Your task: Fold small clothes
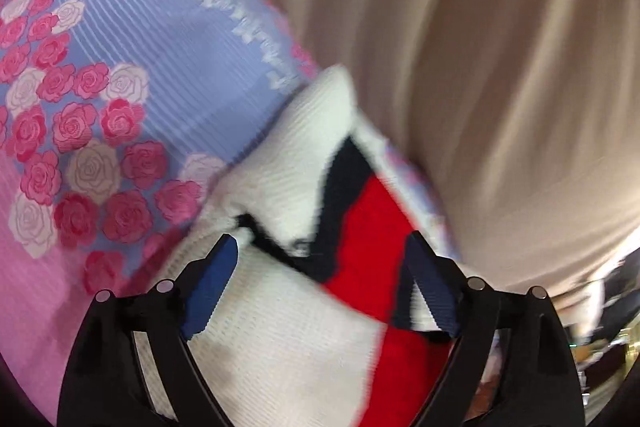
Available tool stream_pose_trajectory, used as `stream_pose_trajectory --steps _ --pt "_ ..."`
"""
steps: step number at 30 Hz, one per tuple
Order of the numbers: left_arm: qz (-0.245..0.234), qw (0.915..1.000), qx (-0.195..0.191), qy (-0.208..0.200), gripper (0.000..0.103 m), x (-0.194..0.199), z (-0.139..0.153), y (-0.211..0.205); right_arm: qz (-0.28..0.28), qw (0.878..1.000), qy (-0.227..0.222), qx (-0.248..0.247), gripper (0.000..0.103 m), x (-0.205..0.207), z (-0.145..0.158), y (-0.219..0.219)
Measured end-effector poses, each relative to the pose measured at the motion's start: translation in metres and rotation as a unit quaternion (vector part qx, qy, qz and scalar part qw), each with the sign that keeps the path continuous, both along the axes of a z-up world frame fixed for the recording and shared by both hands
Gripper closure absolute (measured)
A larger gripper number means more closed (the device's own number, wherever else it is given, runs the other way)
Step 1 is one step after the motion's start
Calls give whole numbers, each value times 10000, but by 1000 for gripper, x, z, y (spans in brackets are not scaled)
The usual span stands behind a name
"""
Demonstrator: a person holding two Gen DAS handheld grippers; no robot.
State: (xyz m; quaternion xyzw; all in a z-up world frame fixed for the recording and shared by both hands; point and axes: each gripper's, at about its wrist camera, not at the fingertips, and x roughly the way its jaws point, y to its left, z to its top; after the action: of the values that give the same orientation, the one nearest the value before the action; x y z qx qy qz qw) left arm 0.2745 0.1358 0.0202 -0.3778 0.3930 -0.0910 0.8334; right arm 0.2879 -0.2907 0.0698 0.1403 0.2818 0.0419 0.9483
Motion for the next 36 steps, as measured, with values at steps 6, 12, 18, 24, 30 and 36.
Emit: stream_pose_trajectory --steps 6,12,18,24,30,36 --pt "-19 9998 -22 181 27 9 -15 -3 279 9976 236 -582 83 9 4 26" --pt "332 9987 386 -9 26 10 -10 8 439 9918 961 -717 82 -2 -61 39" --pt "314 9993 178 72 27 7 -13 13 105 9922 894 -861 64 -33 -64 24" --pt "-290 9892 1158 -854 20 -20 39 -43 -91 9952 520 -829 64 -59 -41 7" --pt "-2325 9532 1569 -1126 16 -27 39 -160 308 9929 943 -660 70 -21 -51 6" --pt "-3541 9013 2179 -1213 16 -38 11 -250 463 9933 975 -423 89 -14 -45 -6"
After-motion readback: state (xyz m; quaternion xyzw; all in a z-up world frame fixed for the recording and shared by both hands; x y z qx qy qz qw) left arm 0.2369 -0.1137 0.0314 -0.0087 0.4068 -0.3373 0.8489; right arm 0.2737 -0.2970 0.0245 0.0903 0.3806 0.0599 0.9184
